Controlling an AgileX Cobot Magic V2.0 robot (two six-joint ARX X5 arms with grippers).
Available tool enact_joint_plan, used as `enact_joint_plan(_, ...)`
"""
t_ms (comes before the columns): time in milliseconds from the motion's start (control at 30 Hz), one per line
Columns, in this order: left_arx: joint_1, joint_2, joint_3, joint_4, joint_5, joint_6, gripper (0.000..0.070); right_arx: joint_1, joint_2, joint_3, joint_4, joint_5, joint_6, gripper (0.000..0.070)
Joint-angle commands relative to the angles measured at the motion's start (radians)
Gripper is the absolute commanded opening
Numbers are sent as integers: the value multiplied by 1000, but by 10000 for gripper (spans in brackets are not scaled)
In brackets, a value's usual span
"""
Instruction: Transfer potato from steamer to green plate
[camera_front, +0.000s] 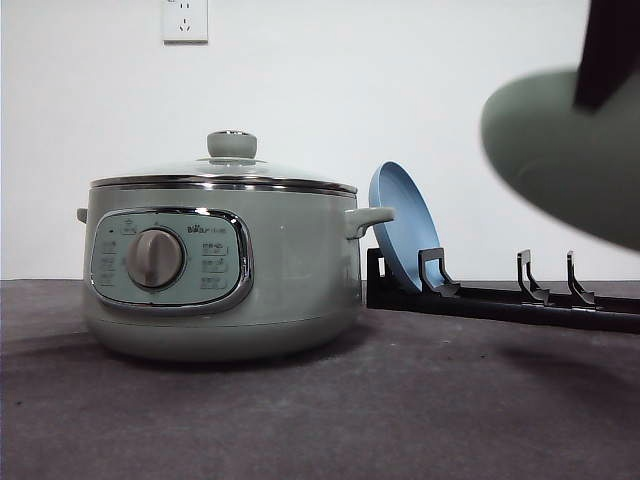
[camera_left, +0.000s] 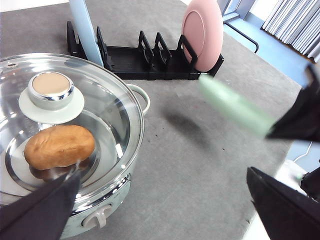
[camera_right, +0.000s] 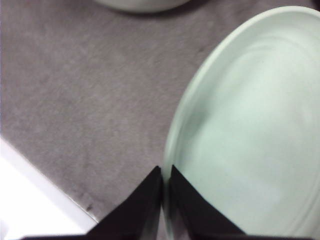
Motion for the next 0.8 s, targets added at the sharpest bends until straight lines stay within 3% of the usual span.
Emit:
enact_joint_plan(0, -4, 5, 26, 7, 12, 1, 700, 39, 25, -19, 32, 25, 53, 3)
enact_joint_plan(367, -4, 5, 26, 4, 12, 0, 700, 179, 235, -122, 166, 152, 126, 3)
enact_joint_plan(700, -4, 5, 26, 4, 12, 0, 700, 251, 440, -122, 239, 183, 165, 5)
enact_joint_plan(767, -4, 5, 26, 4, 12, 0, 700, 254, 460, -122, 241, 182, 169, 34)
